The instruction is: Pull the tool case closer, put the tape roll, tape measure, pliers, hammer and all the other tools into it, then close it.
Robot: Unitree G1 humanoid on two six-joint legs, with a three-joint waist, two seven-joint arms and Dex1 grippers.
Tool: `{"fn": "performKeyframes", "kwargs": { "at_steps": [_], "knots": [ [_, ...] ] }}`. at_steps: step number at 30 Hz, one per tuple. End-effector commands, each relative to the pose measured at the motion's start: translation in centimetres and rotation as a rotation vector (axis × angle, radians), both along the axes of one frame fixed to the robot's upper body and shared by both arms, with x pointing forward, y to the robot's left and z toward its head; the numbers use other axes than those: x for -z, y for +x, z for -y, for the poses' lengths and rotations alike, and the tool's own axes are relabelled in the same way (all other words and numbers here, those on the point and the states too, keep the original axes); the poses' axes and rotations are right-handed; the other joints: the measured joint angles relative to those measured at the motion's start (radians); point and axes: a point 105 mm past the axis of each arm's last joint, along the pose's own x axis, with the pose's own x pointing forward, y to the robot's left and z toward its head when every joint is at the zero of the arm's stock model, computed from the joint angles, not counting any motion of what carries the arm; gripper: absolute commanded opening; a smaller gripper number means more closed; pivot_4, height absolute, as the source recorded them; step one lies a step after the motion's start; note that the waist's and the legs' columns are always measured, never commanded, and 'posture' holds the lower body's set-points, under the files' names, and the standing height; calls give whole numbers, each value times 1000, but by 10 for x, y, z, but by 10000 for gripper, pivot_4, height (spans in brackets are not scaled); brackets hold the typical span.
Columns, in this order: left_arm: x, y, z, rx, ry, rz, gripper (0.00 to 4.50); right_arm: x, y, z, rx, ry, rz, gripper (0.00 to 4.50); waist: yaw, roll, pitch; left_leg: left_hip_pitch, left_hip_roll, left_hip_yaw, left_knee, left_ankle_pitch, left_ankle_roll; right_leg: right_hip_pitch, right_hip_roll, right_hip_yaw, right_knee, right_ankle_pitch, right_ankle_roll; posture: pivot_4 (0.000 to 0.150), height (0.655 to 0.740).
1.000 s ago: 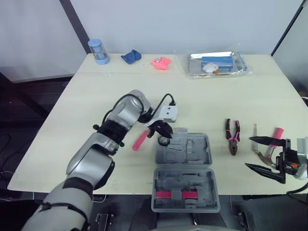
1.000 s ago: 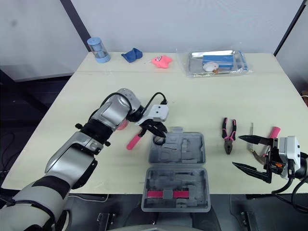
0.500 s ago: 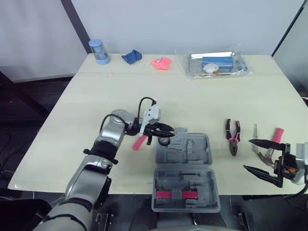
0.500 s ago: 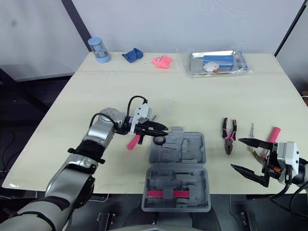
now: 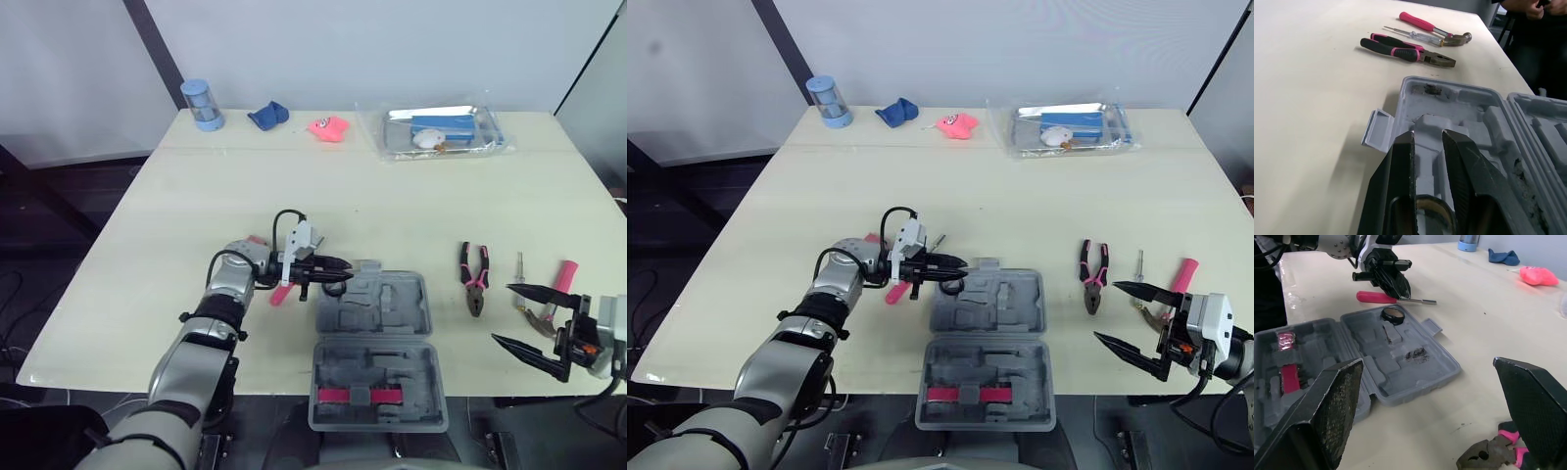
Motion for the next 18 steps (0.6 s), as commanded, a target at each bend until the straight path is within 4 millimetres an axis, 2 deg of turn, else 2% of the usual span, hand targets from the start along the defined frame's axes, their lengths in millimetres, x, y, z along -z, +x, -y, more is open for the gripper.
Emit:
{"fn": "performKeyframes", "kwargs": {
  "at_steps": [1,5,14,18],
  "knots": [
    [-1,6,1,-15,21,40,9488,-8,-1,-2,-3,-5,51,45000,0,0,0,0,0,0,0,0,0,0,0,0,0,0,0,1500,7400],
    [8,6,0,-28,51,31,9488,-8,0,-3,0,-3,55,45000,0,0,0,0,0,0,0,0,0,0,0,0,0,0,0,1500,7400],
    [43,-5,-5,-19,184,0,9488,-9,-2,-3,-1,-4,59,45000,1,0,0,0,0,0,0,0,0,0,0,0,0,0,0,1500,7400],
    [48,-5,-10,-43,203,-8,9488,-11,-3,-5,-13,6,59,45000,1,0,-1,1,0,0,0,0,0,1,0,0,0,0,0,1500,7400]
  ]
}}
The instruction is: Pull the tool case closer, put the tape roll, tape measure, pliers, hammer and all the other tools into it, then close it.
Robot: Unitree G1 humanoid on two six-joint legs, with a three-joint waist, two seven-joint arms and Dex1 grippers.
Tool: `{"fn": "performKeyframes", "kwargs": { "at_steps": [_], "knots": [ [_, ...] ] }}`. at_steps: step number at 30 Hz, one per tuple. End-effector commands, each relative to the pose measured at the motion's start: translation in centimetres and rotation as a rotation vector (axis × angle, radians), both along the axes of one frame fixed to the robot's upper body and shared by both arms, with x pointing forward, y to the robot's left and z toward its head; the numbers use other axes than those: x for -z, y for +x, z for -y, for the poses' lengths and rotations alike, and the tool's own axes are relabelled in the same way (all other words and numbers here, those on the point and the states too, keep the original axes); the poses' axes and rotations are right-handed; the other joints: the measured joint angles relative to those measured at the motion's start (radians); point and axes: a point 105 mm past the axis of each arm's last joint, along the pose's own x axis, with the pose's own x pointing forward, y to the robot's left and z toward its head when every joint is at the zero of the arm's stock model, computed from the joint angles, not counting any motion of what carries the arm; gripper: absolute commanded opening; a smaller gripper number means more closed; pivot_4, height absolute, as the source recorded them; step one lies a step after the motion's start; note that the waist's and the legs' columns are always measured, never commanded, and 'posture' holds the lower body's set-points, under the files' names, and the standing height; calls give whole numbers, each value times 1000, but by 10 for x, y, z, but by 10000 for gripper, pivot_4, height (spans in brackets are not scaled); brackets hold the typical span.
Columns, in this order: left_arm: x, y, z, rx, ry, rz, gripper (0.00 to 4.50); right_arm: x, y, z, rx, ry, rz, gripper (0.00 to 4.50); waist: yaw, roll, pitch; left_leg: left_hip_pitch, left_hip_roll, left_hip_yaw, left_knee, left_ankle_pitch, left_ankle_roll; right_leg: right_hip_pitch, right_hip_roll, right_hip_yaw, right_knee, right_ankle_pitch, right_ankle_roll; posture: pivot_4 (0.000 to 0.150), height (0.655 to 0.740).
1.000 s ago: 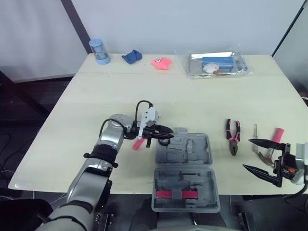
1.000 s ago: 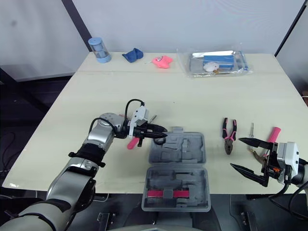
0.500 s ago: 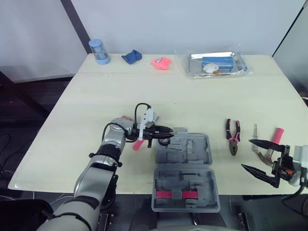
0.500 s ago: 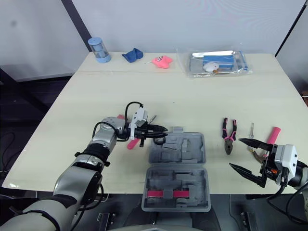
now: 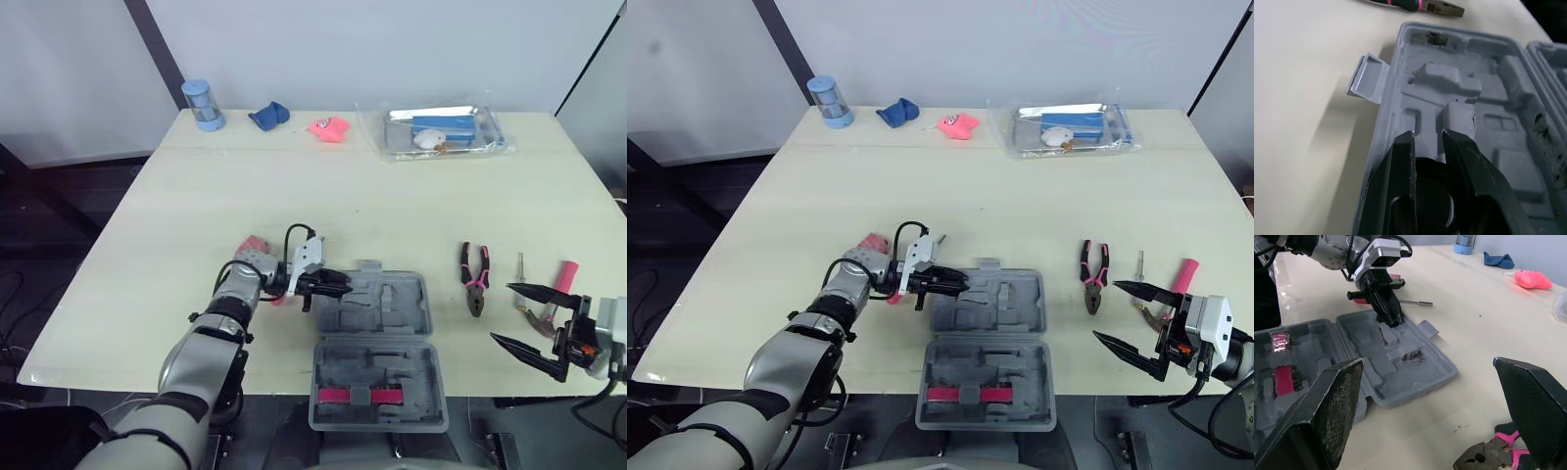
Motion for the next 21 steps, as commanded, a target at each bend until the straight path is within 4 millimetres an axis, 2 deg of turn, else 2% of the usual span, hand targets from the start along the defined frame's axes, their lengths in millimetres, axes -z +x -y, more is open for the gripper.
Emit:
{"fn": "performKeyframes", "kwargs": {
  "at_steps": [1,5,13,19,21],
  "knots": [
    [15,-5,-10,-27,49,-38,9488,-10,-3,-3,-23,12,43,45000,0,0,0,0,0,0,0,0,0,0,0,0,0,0,0,1500,7400],
    [15,-5,-10,-35,35,-42,9488,-13,-3,-6,-40,23,42,45000,0,0,-1,1,0,0,0,0,0,0,0,0,1,0,0,1500,7400],
    [-24,0,-9,9,-131,29,9488,-15,-6,-17,-130,58,-9,45000,-2,0,0,0,0,0,0,0,0,0,0,0,1,0,0,1500,7400],
    [-64,-7,-29,-13,-271,115,9488,-11,2,-13,-100,55,-18,45000,-2,0,0,0,0,0,0,0,0,0,0,0,1,0,0,1500,7400],
    [-75,-13,-46,-90,-312,141,9488,-8,8,-6,-35,68,-3,45000,-6,0,0,0,0,0,0,0,0,0,0,0,1,0,0,1500,7400]
  ]
}}
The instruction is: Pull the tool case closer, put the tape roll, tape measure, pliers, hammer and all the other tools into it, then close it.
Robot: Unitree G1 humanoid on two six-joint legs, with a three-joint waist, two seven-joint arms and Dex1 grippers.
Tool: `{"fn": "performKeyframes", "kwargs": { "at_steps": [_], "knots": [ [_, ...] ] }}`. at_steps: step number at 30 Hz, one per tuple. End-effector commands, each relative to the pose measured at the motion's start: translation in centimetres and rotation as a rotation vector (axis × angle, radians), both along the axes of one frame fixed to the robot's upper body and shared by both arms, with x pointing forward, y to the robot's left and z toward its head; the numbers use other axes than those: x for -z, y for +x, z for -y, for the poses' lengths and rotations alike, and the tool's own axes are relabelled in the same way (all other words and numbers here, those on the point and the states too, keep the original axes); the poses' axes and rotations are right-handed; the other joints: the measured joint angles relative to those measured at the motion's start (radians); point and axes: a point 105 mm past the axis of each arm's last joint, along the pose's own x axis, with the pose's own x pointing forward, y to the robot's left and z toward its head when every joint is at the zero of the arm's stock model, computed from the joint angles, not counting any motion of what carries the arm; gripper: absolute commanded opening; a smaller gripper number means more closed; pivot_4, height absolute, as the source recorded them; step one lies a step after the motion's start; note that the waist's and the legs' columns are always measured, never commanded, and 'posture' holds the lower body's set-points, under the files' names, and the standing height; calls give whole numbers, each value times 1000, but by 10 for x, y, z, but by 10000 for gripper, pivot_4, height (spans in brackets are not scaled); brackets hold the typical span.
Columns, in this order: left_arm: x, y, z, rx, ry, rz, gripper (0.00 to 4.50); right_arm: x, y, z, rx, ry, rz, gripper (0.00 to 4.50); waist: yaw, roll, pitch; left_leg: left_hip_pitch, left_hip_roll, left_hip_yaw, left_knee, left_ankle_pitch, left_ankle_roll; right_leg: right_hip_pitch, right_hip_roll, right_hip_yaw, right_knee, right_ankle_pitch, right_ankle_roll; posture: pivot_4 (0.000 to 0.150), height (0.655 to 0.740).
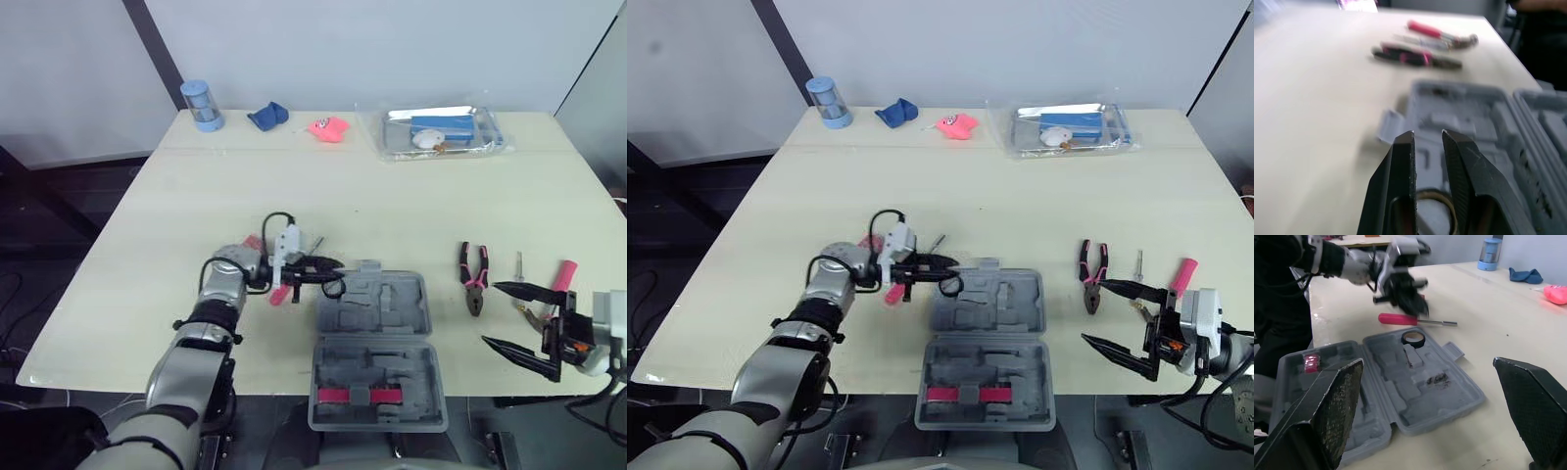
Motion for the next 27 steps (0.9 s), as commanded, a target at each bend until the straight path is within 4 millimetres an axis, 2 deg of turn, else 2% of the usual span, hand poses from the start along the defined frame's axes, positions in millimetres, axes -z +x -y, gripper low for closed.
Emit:
{"fn": "performKeyframes", "kwargs": {
  "at_steps": [1,5,8,13,15,16,19,21,22,23,27],
  "knots": [
    [-26,-10,-26,-115,-95,49,9488,-1,8,13,97,7,37,45000,-3,0,0,0,0,0,-1,0,0,0,0,1,0,0,0,1500,7400],
    [-30,-26,-63,-289,-131,24,9488,8,10,35,220,15,9,45000,2,0,0,0,1,0,-1,0,0,0,0,0,0,0,0,1500,7400],
    [-21,-42,-97,-443,-119,-7,9488,16,10,61,354,14,-5,45000,2,0,0,0,1,1,-1,0,0,0,-1,1,0,0,0,1500,7400],
    [-12,-69,-134,-623,-125,-62,9488,28,3,96,505,-2,-27,45000,4,1,0,1,1,1,-2,0,0,0,-1,1,-1,0,0,1500,7400],
    [-2,-84,-160,-736,-106,-82,14949,38,-5,116,587,-12,-56,45000,6,1,0,1,1,1,-2,0,0,0,-1,1,-1,0,0,1500,7400],
    [3,-91,-169,-780,-92,-90,16203,41,-10,124,618,-14,-71,45000,4,1,0,1,1,1,-2,0,0,0,-1,1,-1,0,0,1500,7400],
    [14,-107,-191,-891,-77,-118,27990,53,-21,145,704,-27,-112,45000,1,1,0,2,1,3,-5,0,0,0,-1,2,-3,0,-1,1500,7400],
    [24,-118,-205,-957,-73,-145,38556,60,-30,157,755,-29,-141,45000,2,1,0,2,1,3,-5,0,0,0,-1,2,-4,0,-1,1500,7400],
    [28,-122,-209,-976,-67,-153,41491,62,-33,161,770,-30,-152,45000,1,1,0,2,1,4,-5,0,0,0,-1,2,-4,0,-1,1500,7400],
    [30,-124,-211,-986,-63,-157,43951,64,-35,163,777,-30,-158,45000,1,1,0,3,1,4,-5,0,0,1,-1,3,-4,0,-1,1500,7400],
    [44,-141,-226,-1064,-57,-194,43951,75,-53,181,860,-33,-208,45000,1,1,-1,4,1,6,-5,0,0,1,-1,4,-4,0,0,1500,7400]
  ]
}}
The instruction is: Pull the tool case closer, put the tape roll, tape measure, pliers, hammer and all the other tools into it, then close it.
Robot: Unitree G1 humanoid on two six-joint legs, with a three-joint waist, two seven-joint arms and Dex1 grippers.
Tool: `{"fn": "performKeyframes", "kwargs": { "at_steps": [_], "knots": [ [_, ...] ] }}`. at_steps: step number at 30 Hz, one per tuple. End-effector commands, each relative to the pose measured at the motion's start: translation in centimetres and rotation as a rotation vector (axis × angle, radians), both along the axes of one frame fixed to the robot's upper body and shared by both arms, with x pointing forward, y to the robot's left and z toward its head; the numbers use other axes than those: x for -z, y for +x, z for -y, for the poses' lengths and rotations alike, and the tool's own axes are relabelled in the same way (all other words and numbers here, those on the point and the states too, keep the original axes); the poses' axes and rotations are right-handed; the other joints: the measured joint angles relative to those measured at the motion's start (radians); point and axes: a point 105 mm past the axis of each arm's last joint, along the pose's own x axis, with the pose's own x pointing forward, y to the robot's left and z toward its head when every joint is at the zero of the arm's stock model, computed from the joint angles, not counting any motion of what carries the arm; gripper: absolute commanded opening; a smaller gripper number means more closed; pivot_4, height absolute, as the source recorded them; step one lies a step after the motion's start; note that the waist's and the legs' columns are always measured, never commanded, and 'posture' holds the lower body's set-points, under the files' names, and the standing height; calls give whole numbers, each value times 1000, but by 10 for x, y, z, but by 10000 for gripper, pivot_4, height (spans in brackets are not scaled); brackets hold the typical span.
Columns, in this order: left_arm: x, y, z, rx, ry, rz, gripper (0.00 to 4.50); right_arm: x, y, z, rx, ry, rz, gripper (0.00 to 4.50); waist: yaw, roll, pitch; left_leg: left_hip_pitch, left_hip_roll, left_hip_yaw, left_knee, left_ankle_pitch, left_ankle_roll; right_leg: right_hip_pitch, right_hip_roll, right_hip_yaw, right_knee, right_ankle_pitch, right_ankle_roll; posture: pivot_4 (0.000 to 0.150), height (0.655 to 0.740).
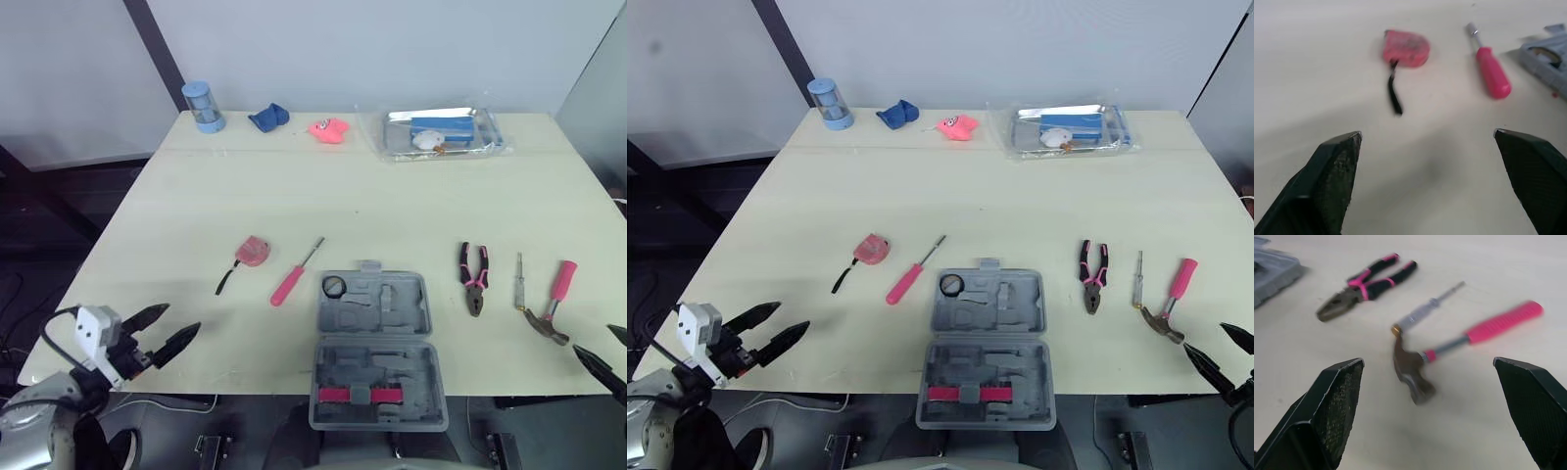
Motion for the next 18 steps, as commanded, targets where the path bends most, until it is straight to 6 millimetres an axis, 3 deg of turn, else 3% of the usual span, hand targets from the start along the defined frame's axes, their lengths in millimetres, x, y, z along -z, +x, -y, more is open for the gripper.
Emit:
{"fn": "performKeyframes", "kwargs": {
  "at_steps": [1,9,14,18],
  "knots": [
    [1,-12,-14,-60,11,15,43951,-5,-15,20,71,-30,5,45000,0,0,0,0,0,0,0,0,0,0,0,0,0,0,0,1500,7400],
    [0,-6,-10,-37,18,27,43951,-7,-12,22,71,-48,27,45000,0,0,-1,0,0,1,0,0,0,0,0,1,-1,0,0,1500,7400],
    [-14,10,7,56,22,71,43951,-24,9,4,14,-79,116,45000,-1,1,-2,0,0,1,0,0,0,0,0,1,-1,0,0,1500,7400],
    [-29,22,28,170,28,106,43951,-39,27,-24,-62,-69,169,45000,0,2,-2,0,0,1,0,0,0,0,0,1,-1,0,0,1500,7400]
  ]
}}
